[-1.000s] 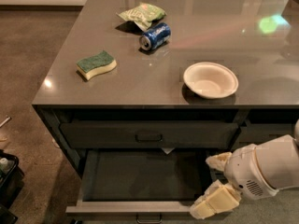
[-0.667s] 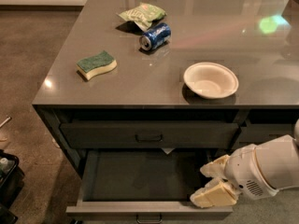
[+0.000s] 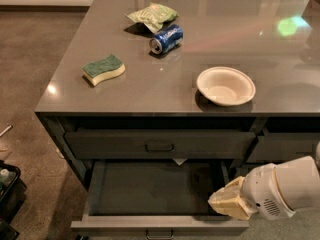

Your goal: Close middle drawer

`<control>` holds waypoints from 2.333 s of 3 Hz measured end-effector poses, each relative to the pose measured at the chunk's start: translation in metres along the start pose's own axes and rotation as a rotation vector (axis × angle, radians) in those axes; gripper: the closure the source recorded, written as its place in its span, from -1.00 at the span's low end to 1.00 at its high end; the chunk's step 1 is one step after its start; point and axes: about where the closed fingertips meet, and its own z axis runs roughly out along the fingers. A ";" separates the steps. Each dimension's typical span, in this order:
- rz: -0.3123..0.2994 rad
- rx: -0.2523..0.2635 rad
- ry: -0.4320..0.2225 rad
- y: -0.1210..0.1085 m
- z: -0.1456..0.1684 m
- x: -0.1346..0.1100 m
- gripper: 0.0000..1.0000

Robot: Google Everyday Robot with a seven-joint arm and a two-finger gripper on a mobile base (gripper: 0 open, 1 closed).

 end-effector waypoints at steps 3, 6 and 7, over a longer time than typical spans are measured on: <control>0.214 -0.159 -0.144 -0.059 0.113 0.079 1.00; 0.317 -0.253 -0.080 -0.063 0.183 0.127 1.00; 0.331 -0.227 0.003 -0.056 0.201 0.137 1.00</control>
Offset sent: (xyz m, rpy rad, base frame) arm 0.0267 -0.0083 -0.1718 0.2852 0.1609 -0.1356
